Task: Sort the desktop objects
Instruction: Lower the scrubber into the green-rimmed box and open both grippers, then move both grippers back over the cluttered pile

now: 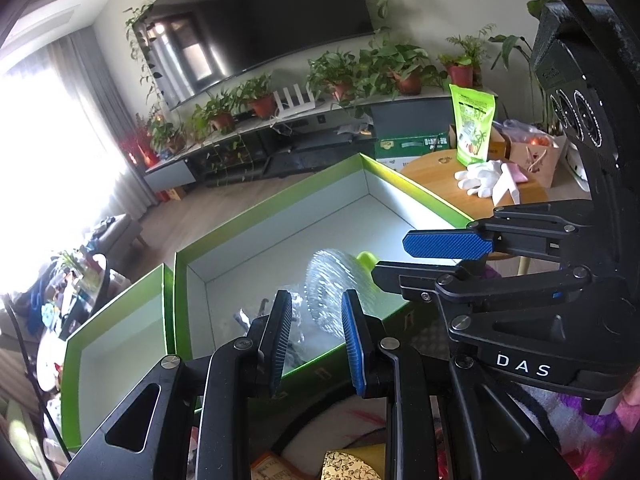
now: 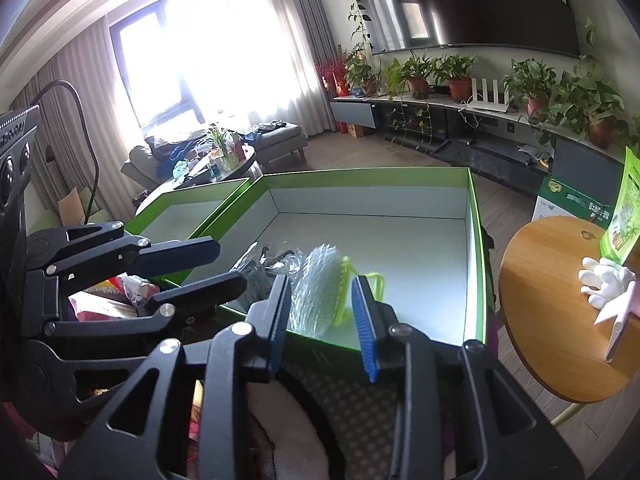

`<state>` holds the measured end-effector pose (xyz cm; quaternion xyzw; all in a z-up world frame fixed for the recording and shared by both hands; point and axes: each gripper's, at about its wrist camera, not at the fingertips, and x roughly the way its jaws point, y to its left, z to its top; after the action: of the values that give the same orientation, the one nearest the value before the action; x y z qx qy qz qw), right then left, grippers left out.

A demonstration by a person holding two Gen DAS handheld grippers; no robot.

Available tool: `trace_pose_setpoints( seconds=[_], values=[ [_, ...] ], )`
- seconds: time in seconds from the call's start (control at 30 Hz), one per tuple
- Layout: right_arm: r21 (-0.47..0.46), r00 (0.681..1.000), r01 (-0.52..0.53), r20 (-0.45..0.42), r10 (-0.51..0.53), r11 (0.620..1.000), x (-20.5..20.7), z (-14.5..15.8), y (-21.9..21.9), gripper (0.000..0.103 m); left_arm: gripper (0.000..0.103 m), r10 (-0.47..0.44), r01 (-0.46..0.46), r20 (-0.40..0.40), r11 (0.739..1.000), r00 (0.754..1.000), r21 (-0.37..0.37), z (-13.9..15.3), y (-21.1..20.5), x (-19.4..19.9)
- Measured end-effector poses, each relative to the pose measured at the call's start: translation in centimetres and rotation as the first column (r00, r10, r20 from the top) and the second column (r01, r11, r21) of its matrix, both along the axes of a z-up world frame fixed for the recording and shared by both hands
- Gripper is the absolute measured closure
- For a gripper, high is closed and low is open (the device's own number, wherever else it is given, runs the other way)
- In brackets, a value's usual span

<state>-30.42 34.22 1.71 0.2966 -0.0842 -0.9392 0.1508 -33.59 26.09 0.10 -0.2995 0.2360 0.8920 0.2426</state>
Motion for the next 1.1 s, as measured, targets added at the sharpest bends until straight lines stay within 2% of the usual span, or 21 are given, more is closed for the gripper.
trace_pose_setpoints(
  seconds=[0.33,0.7,0.93,1.1],
  values=[
    [0.006,1.000,0.007,-0.022,-0.007,1.000,1.0,1.2,0.1,0.071,0.077,-0.017,0.017,-0.027,1.000,0.999,0.018,1.4,0.0,1.2],
    [0.020,0.997,0.043,-0.063,-0.042,0.999,3.6,4.2,0.1,0.071,0.077,-0.038,0.043,-0.073,0.997,0.997,0.059,4.7,-0.4,3.7],
    [0.026,0.989,0.072,-0.130,-0.068,0.997,6.9,7.7,-0.6,0.071,0.077,-0.049,0.063,-0.160,0.994,0.986,0.084,8.0,-1.1,7.2],
    [0.029,0.979,0.092,-0.186,-0.085,0.995,9.5,10.5,-1.4,0.071,0.077,-0.049,0.078,-0.240,0.991,0.969,0.112,10.7,-2.3,10.2]
  ],
)
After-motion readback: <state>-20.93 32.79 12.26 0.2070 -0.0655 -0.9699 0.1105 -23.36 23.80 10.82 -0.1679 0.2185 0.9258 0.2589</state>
